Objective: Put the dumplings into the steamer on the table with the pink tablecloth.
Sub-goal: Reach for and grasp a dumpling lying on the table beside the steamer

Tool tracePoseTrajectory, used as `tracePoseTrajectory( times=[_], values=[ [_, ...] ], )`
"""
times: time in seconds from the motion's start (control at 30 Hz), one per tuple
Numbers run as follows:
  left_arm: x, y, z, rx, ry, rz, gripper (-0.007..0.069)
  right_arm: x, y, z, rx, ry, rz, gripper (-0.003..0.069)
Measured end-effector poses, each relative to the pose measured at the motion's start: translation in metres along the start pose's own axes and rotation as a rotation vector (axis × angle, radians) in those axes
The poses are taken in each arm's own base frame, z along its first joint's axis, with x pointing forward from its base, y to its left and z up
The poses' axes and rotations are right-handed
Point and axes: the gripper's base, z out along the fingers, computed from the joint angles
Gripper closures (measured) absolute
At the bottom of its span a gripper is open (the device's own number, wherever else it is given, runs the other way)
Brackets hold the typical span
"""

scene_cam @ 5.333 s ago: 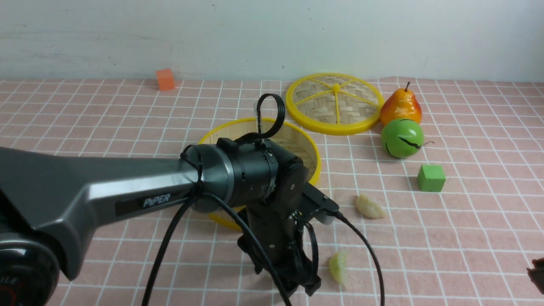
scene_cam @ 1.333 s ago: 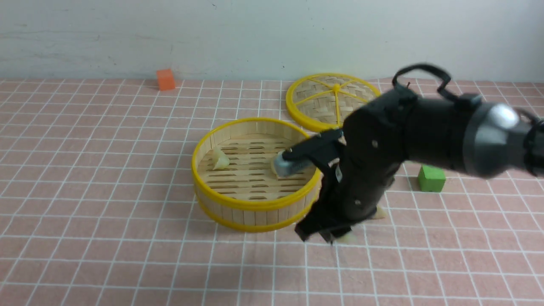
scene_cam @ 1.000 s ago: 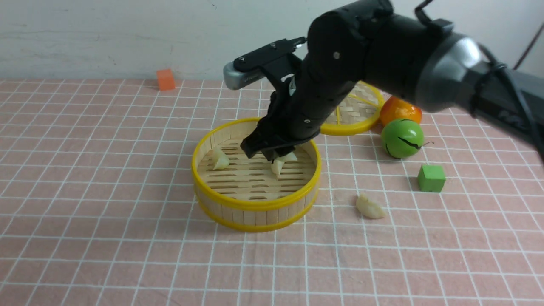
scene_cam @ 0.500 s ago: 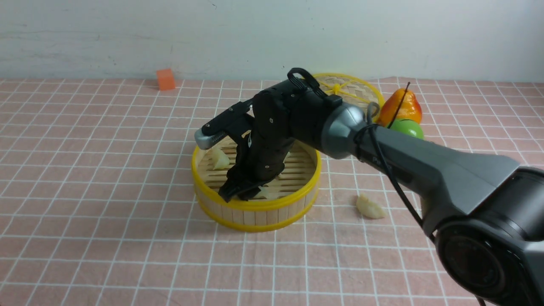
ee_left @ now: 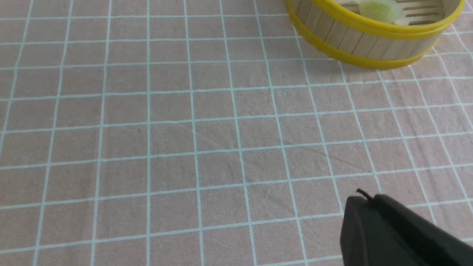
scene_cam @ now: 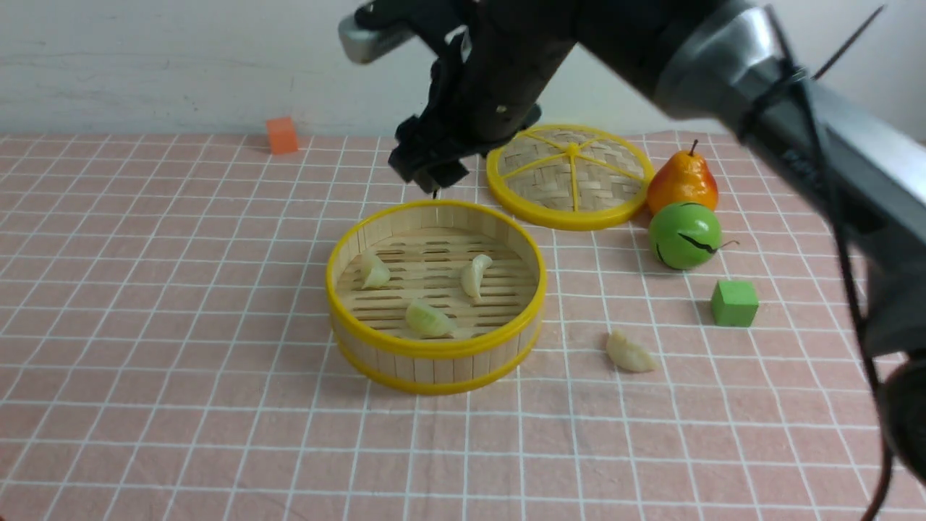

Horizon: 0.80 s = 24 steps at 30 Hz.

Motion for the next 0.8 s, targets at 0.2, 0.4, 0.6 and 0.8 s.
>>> tracePoseTrajectory(
  times=[0.2,0.4,0.6,0.8],
  values=[
    [-0.001,0.000,0.000,0.002,-0.006,0.000,0.0624,0.025,-0.013,-0.064,0.054,0.022,0.002,0.0134],
    [-0.001,0.000,0.000,0.002,-0.007,0.000,0.0620,0.094,-0.045,-0.056,0.083,0.252,0.084,0.0134],
    [-0.001,0.000,0.000,0.004,-0.014,0.000,0.0620,0.154,-0.062,-0.004,-0.016,0.431,0.136,0.0134],
    [-0.001,0.000,0.001,0.005,-0.016,0.000,0.0620,0.173,-0.083,0.049,-0.038,0.414,0.140,0.0134]
  ],
)
